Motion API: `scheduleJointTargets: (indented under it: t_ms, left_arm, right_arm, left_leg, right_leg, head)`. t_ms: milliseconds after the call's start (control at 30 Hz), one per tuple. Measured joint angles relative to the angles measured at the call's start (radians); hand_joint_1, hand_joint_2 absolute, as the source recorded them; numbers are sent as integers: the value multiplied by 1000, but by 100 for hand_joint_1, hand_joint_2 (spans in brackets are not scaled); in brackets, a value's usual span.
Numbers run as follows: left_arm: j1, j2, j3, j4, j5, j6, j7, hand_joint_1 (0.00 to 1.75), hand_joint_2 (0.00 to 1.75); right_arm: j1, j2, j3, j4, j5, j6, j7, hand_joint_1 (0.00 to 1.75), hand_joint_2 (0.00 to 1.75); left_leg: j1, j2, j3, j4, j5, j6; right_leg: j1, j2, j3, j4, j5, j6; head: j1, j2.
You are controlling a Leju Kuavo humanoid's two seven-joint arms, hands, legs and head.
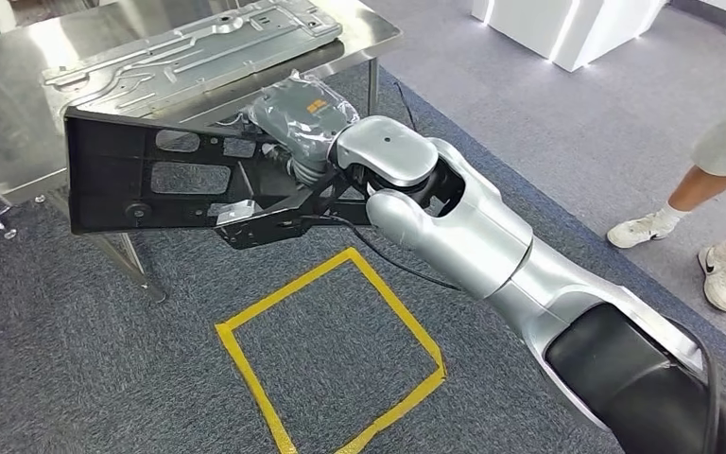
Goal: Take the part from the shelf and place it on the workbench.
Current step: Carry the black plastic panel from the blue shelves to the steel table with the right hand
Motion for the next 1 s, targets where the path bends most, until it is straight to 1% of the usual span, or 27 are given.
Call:
scheduleJointTargets:
  t_ms: [33, 67, 100, 133, 167, 200, 267, 300, 333, 367, 400, 433, 500, 533, 567, 633, 667, 700, 733, 767, 800, 833, 867, 900, 933, 967, 1000]
  left_arm:
    - [-1, 0, 0, 0, 0, 0, 0, 0, 175]
    - [-1, 0, 0, 0, 0, 0, 0, 0, 175]
    - [-1, 0, 0, 0, 0, 0, 0, 0, 175]
    - [-1, 0, 0, 0, 0, 0, 0, 0, 175]
    - [0, 0, 0, 0, 0, 0, 0, 0, 175]
    - [-1, 0, 0, 0, 0, 0, 0, 0, 175]
    - [-3, 0, 0, 0, 0, 0, 1, 0, 175]
    - [-3, 0, 0, 0, 0, 0, 0, 0, 175]
    - [-4, 0, 0, 0, 0, 1, 0, 0, 175]
    - [-4, 1, 0, 0, 0, 1, 0, 0, 175]
    - [-4, 1, 0, 0, 0, 1, 0, 0, 175]
    - [-4, 1, 0, 0, 0, 2, 0, 0, 175]
    - [-3, -1, 0, 0, 0, 2, 0, 0, 175]
    - [-4, -2, 0, 0, 0, 2, 0, 0, 175]
    - [-3, -2, 0, 0, 0, 2, 1, 0, 175]
    - [-1, -2, 0, 0, 0, 2, 2, 0, 175]
    - [0, -1, 0, 0, 0, 2, 3, 0, 175]
    - [0, 0, 0, 0, 0, 2, 4, 0, 175]
    - [0, 1, 0, 0, 0, 2, 4, 0, 175]
    - [-1, 0, 0, 0, 0, 1, 4, 0, 175]
    - [-3, 0, 0, 0, 0, 1, 4, 0, 175]
    - [-4, 0, 0, 0, -1, 1, 4, 0, 175]
    - [-4, 1, 0, 0, -1, 1, 4, 0, 175]
    - [-3, 1, 0, 0, -1, 1, 4, 0, 175]
    - [-2, 2, 0, 0, -1, 1, 4, 0, 175]
    - [-1, 3, 0, 0, -1, 1, 4, 0, 175]
    - [-1, 4, 0, 0, -1, 1, 5, 0, 175]
  right_arm:
    - [-1, 0, 0, 0, -1, 0, 0, 175, 175]
    - [-1, 0, 0, 1, -2, 0, -1, 175, 175]
    - [-2, 0, 0, 1, -2, 0, -1, 175, 175]
    - [-2, 0, 0, 1, -2, -1, -2, 175, 175]
    - [-3, 0, 0, 1, -2, -1, -2, 175, 175]
    - [-4, 0, 0, 1, -2, -1, -2, 175, 175]
    - [-5, -3, 0, 2, -3, -1, -3, 175, 175]
    - [-3, -4, 0, 4, -3, -1, -3, 175, 175]
    - [-1, -6, 0, 6, -3, -1, -3, 175, 175]
    - [2, -8, 0, 7, -4, -1, -3, 175, 175]
    - [3, -9, 0, 9, -5, -1, -3, 175, 175]
    - [3, -9, 0, 10, -7, -1, -3, 175, 175]
    - [-2, -10, 0, 11, -12, 0, -3, 175, 175]
    - [-4, -10, 0, 13, -14, 0, -3, 175, 175]
    - [-6, -10, 0, 15, -16, 0, -3, 175, 175]
    - [-7, -9, 0, 19, -18, -2, -3, 175, 175]
    - [-7, -8, 0, 21, -19, -2, -3, 175, 175]
    - [-8, -7, -1, 23, -20, -3, -4, 175, 175]
    - [-9, -6, -1, 24, -22, -3, -7, 175, 175]
    - [-10, -6, -1, 26, -25, -2, -10, 175, 175]
    - [-10, -6, -1, 28, -27, -2, -14, 175, 175]
    - [-8, -7, 0, 30, -29, -2, -17, 175, 175]
    - [-5, -7, 0, 32, -30, -2, -18, 175, 175]
    - [-3, -7, 0, 33, -32, -2, -19, 175, 175]
    - [-3, -7, 0, 34, -34, -2, -19, 175, 175]
    - [-3, -6, -1, 35, -36, -3, -19, 175, 175]
    - [-4, -6, -1, 35, -37, -5, -18, 175, 175]
  left_leg:
    - [-3, 9, 15, -30, 6, 6]
    - [-7, 7, 18, -37, 2, 14]
    - [-9, -5, 17, -39, 4, 21]
    - [-8, -15, 20, -41, 5, 28]
    - [-7, -25, 23, -44, 5, 34]
    - [-5, -34, 27, -47, 7, 40]
    - [-4, -53, 30, -48, 8, 50]
    - [-5, -64, 29, -48, 8, 52]
    - [-7, -78, 30, -46, 7, 54]
    - [-9, -92, 30, -45, 6, 54]
    - [-10, -107, 31, -43, 5, 55]
    - [-11, -122, 32, -42, 4, 54]
    - [-12, -147, 30, -39, 4, 51]
    - [-9, -158, 26, -39, 5, 47]
    - [-6, -168, 22, -40, 6, 41]
    - [-1, -186, 18, -44, 9, 27]
    - [-3, -174, 16, -40, 6, 22]
    - [-5, -148, 7, -22, -6, 17]
    - [-6, -115, -10, 15, -28, 13]
    - [-5, -82, -38, 73, -58, 7]
    - [-2, -64, -71, 139, -87, 1]
    - [1, -57, -99, 194, -106, -4]
    - [5, -54, -113, 221, -107, -9]
    - [8, -53, -106, 206, -89, -13]
    - [11, -51, -79, 154, -58, -17]
    - [13, -47, -42, 81, -28, -20]
    - [12, -45, -7, 19, -7, -18]
  right_leg:
    - [2, -8, 1, 2, -3, 5]
    - [5, -15, 3, 2, -5, 11]
    - [5, -24, 6, 2, -8, 16]
    - [2, -25, 8, 4, -12, 23]
    - [-1, -11, 6, 15, -23, 28]
    - [-4, 12, -4, 44, -42, 32]
    - [-7, 64, -58, 160, -101, 34]
    - [-7, 75, -93, 227, -127, 34]
    - [-6, 80, -122, 277, -139, 34]
    - [-6, 83, -136, 293, -131, 31]
    - [-6, 86, -130, 268, -103, 27]
    - [-5, 94, -108, 209, -62, 21]
    - [-5, 135, -53, 75, 0, 8]
    - [-3, 151, -35, 35, 12, 4]
    - [-1, 160, -27, 18, 12, 1]
    - [-1, 141, -18, 7, 15, -3]
    - [-4, 130, -12, -3, 18, -6]
    - [-7, 118, -5, -13, 21, -11]
    - [-10, 107, 1, -21, 24, -14]
    - [-8, 97, 4, -24, 25, -16]
    - [-7, 87, 5, -24, 24, -18]
    - [-7, 78, 4, -24, 23, -17]
    - [-8, 70, 4, -23, 21, -16]
    - [-9, 64, 4, -21, 19, -13]
    - [-11, 60, 4, -17, 16, -9]
    - [-13, 56, 4, -12, 11, -4]
    - [-13, 53, 2, -6, 7, 2]
  head:
    - [0, 0]
    - [0, 0]
    - [1, 0]
    - [1, 0]
    - [1, 0]
    - [1, 0]
    - [1, 0]
    - [1, 0]
    - [1, 0]
    - [1, 0]
    - [1, 0]
    - [1, 0]
    - [1, 0]
    - [1, 0]
    - [1, 0]
    - [2, 0]
    - [1, 0]
    - [0, 0]
    - [-2, 0]
    - [-3, 0]
    - [-4, 0]
    - [-4, 0]
    - [-4, 0]
    - [-4, 0]
    - [-4, 0]
    - [-4, 0]
    - [-4, 0]
